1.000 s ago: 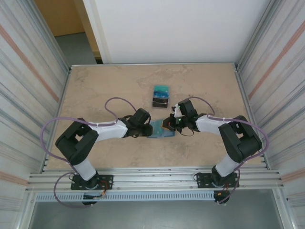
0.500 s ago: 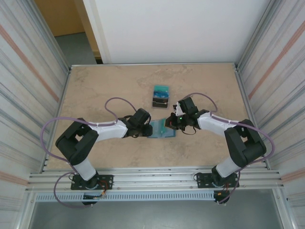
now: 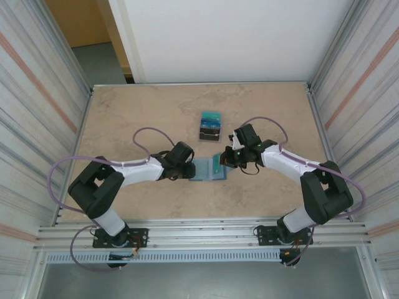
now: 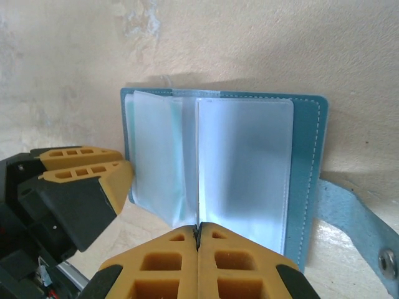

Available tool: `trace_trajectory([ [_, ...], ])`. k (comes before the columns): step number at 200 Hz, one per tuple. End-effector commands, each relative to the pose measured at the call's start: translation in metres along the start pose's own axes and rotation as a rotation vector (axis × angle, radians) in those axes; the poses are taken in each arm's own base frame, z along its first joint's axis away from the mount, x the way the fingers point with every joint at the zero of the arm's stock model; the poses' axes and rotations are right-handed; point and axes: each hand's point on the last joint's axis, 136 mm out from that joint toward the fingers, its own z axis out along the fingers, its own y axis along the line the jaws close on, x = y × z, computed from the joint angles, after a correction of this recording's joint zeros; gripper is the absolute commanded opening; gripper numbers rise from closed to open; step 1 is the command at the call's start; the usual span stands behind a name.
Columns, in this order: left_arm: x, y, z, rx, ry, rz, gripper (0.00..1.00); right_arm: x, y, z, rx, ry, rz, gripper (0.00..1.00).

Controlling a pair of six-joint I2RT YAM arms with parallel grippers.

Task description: Take the credit cards out of the card holder

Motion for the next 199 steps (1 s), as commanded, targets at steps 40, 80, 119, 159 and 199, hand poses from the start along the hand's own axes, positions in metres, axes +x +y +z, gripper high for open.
trace_trajectory([
  [40, -0.008, 0.017, -0.018, -0.056, -0.044, 0.004, 0.39, -0.012, 0.01, -0.021, 0.03, -0.047, -0.095, 0.0],
  [80, -0.022, 0.011, -0.031, -0.043, -0.091, 0.034, 0.49, -0.017, 0.016, -0.03, 0.052, -0.069, -0.171, 0.0],
  [119, -0.031, 0.012, -0.041, -0.041, -0.124, 0.041, 0.58, -0.039, 0.021, -0.04, 0.134, -0.101, -0.301, 0.0],
  [159, -0.037, 0.013, -0.049, -0.038, -0.152, 0.034, 0.73, -0.078, 0.031, -0.047, 0.223, -0.127, -0.452, 0.0],
  [199, -0.039, 0.016, -0.053, -0.038, -0.164, 0.024, 0.98, -0.116, 0.04, -0.04, 0.23, -0.118, -0.601, 0.0],
])
